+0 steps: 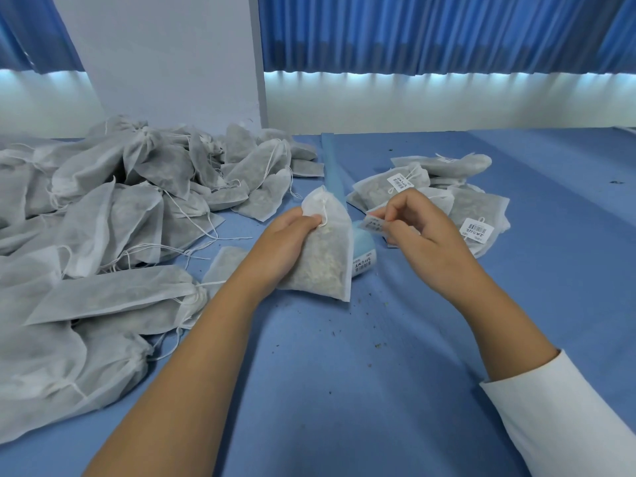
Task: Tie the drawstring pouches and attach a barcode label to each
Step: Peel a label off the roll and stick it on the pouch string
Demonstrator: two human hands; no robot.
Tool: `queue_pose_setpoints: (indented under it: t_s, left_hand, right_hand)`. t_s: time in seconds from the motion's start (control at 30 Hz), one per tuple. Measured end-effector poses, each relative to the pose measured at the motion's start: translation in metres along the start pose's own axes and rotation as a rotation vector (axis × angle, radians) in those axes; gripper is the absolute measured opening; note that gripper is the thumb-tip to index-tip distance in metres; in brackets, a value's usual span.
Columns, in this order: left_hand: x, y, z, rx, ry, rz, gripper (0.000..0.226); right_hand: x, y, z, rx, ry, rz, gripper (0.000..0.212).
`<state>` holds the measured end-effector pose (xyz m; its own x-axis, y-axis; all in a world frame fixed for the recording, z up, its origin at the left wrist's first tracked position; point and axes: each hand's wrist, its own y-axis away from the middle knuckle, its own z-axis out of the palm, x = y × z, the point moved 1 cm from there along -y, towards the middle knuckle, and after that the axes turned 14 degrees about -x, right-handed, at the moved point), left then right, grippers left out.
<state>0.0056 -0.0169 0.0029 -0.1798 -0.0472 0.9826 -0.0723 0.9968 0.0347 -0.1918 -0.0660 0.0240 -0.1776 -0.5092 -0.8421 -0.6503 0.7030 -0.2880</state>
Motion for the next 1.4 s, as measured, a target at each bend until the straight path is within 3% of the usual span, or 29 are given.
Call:
queue_pose_setpoints:
  t_s: [0.2,0.3,0.4,0.57,0.8,1.03,1.17,1.4]
  left_hand:
    - [0.004,0.004,0.000,0.051,-0.007,0.015,0.020]
    - [0.008,0.007,-0.001,0.091,0.009,0.048,0.020]
    - [0.016,0.013,-0.002,0.132,0.023,0.098,0.035]
    - [0.026,0.023,0.005,0.130,-0.039,0.075,0.029]
    - [0.032,0.030,0.017,-0.010,-0.105,0.101,0.016]
    - [0.037,0.040,0.016,-0.201,-0.116,0.109,0.035]
    - [0.036,0.042,0.013,-0.276,-0.116,0.124,0.020]
    - [0.035,0.046,0.012,-0.391,-0.151,0.146,0.017]
  right_hand:
    - [-0.004,-0.002,-0.002,0.138,-0.068,-0.056,0.020]
    - [-0.006,-0.003,-0.001,0.116,-0.145,-0.094,0.019]
    - [-0.009,-0.001,0.001,0.073,-0.239,-0.124,0.019]
    - [-0.018,0.002,0.008,-0.027,-0.465,-0.172,0.023]
    - [-0.022,0.002,0.014,-0.062,-0.483,-0.118,0.020]
    - [-0.020,0.002,0.009,-0.079,-0.393,-0.056,0.020]
    - [-0.018,0.001,0.010,-0.092,-0.373,-0.023,0.021]
    - [-0.017,0.002,0.013,-0.083,-0.297,-0.032,0.023]
